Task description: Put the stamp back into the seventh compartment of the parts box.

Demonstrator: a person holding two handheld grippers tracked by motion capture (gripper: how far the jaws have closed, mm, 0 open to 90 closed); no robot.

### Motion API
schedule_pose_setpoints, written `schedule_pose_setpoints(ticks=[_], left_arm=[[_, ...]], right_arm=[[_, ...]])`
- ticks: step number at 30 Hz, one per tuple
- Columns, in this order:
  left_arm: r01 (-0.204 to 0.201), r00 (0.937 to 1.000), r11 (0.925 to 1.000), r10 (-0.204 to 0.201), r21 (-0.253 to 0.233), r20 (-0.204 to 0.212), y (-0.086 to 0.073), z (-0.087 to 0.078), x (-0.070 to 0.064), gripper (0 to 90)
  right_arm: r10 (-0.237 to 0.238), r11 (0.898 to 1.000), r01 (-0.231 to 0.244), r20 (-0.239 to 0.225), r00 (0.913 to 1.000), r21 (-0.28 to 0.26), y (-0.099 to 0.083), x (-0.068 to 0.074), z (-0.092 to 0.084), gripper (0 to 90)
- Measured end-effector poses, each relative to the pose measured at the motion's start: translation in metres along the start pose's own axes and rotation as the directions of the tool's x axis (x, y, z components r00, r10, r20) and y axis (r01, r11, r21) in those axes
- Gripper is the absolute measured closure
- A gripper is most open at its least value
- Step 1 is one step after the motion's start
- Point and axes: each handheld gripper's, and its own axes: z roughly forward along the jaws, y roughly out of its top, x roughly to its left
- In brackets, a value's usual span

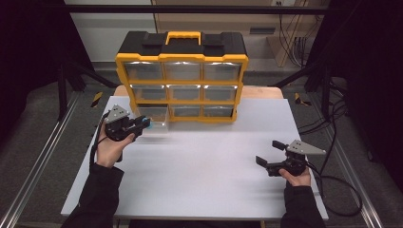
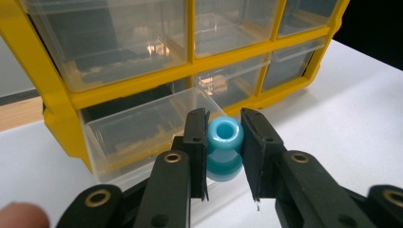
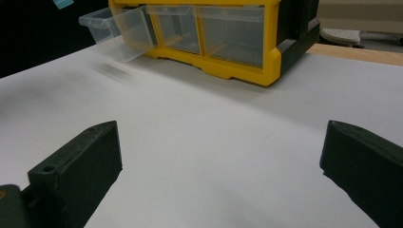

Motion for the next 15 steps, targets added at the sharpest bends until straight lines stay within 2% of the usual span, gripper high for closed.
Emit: schedule_pose_setpoints(ticks=[15], left_arm=[[-0.019, 0.9997, 0.9998, 0.019, 0.005, -0.013, 0.017, 0.004, 0.003, 72.2]], right_arm=[[-0.006, 1.000, 0.006, 0.002, 1.0000, -0.005, 0.000, 0.000, 0.000, 0.7]])
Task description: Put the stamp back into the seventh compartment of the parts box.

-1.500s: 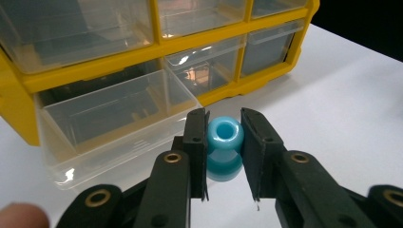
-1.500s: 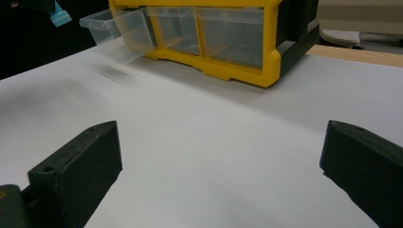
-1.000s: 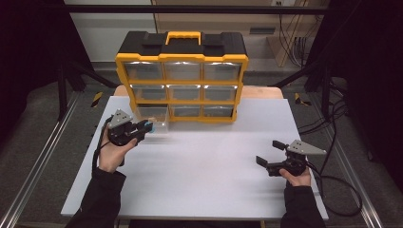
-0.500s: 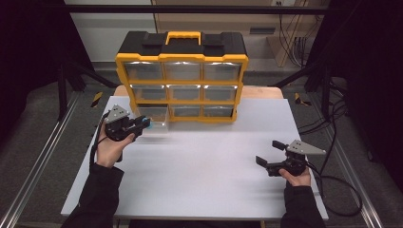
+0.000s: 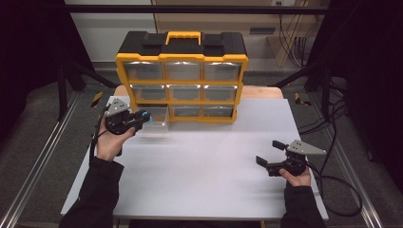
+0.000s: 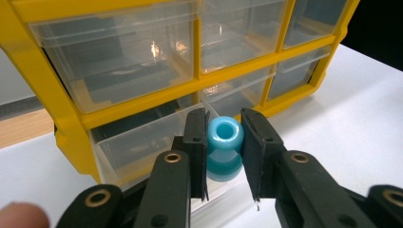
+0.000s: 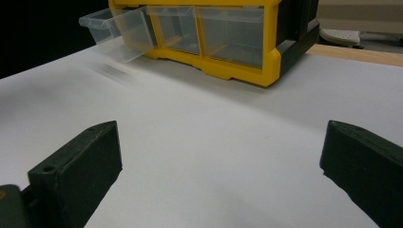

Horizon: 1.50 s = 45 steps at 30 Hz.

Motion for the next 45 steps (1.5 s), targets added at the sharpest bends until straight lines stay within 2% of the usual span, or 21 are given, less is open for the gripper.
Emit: schedule_pose_setpoints(ticks=[13, 28, 45], left_arm=[[-0.009, 0.9997, 0.9999, 0.009, 0.013, -0.024, 0.008, 0.008, 0.007, 72.2], [0.001, 0.9989, 0.9995, 0.000, 0.032, -0.047, 0.010, 0.020, 0.016, 72.2], [-0.008, 0.9972, 0.9986, 0.012, 0.052, -0.074, 0.010, 0.033, 0.023, 72.2]], right_arm=[[0.004, 1.000, -0.004, -0.001, 1.0000, 0.002, 0.000, 0.000, 0.000, 0.7], [0.007, 1.000, -0.007, -0.001, 1.0000, 0.003, 0.000, 0.000, 0.000, 0.7], [0.006, 1.000, -0.006, -0.002, 1.0000, 0.003, 0.000, 0.000, 0.000, 0.7]])
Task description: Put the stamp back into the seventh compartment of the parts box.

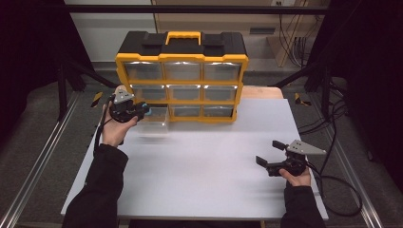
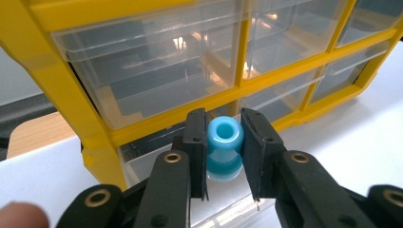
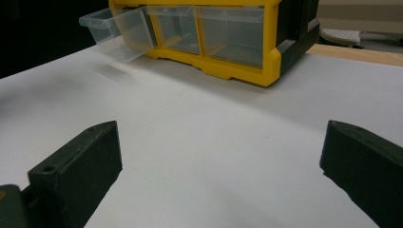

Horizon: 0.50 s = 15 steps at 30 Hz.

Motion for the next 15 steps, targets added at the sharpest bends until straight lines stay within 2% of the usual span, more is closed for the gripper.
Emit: schedule_pose_setpoints(ticks=[15], left_arm=[[-0.003, 0.9999, 0.9997, 0.004, 0.025, -0.013, -0.006, 0.012, 0.006, 72.2]], right_arm=[[0.000, 1.000, 0.000, 0.001, 1.0000, 0.001, 0.000, 0.000, 0.000, 0.7]])
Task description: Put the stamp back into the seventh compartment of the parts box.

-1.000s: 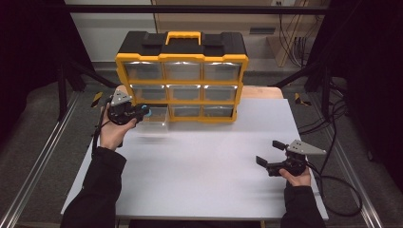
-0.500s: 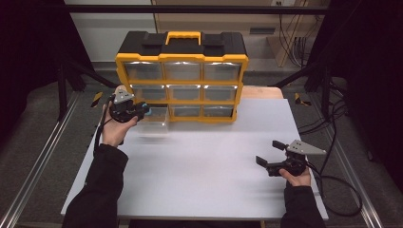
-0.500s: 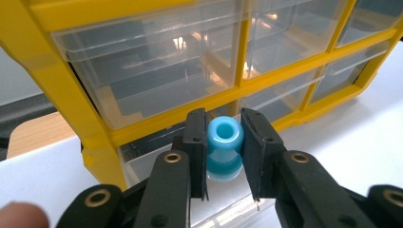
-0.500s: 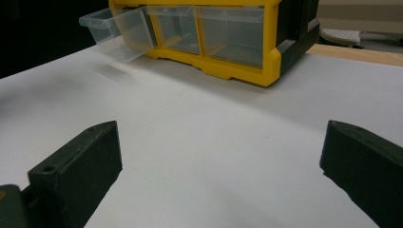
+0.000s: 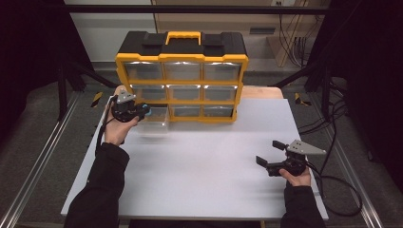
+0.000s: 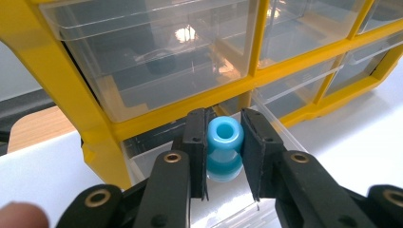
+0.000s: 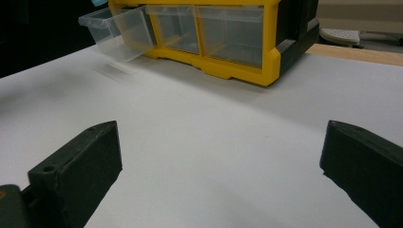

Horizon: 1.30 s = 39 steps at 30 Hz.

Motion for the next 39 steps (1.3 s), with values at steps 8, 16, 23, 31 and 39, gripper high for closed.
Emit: schedule_pose_setpoints(ticks=[8, 16, 23, 31, 39], left_arm=[[-0.005, 1.0000, 1.0000, 0.005, 0.008, 0.000, -0.003, 0.004, 0.001, 72.2], [-0.006, 1.0000, 0.9998, 0.006, 0.017, -0.002, -0.007, 0.008, 0.003, 72.1], [-0.009, 0.9999, 0.9994, 0.009, 0.034, -0.009, -0.011, 0.012, 0.005, 72.2], [-0.001, 0.9999, 0.9990, 0.002, 0.044, -0.011, -0.015, 0.016, 0.007, 72.1], [-0.005, 0.9999, 0.9983, 0.005, 0.057, -0.013, -0.019, 0.020, 0.007, 72.2]], right_arm=[[-0.003, 1.000, 0.003, 0.000, 1.0000, -0.002, 0.000, 0.000, 0.000, 0.7], [-0.003, 1.000, 0.003, 0.000, 1.0000, -0.002, 0.000, 0.000, 0.000, 0.7], [-0.002, 1.000, 0.002, 0.001, 1.0000, -0.002, 0.000, 0.000, 0.000, 0.7], [-0.004, 1.000, 0.004, 0.000, 1.0000, -0.004, 0.000, 0.000, 0.000, 0.7], [-0.003, 1.000, 0.003, 0.001, 1.0000, -0.004, 0.000, 0.000, 0.000, 0.7]])
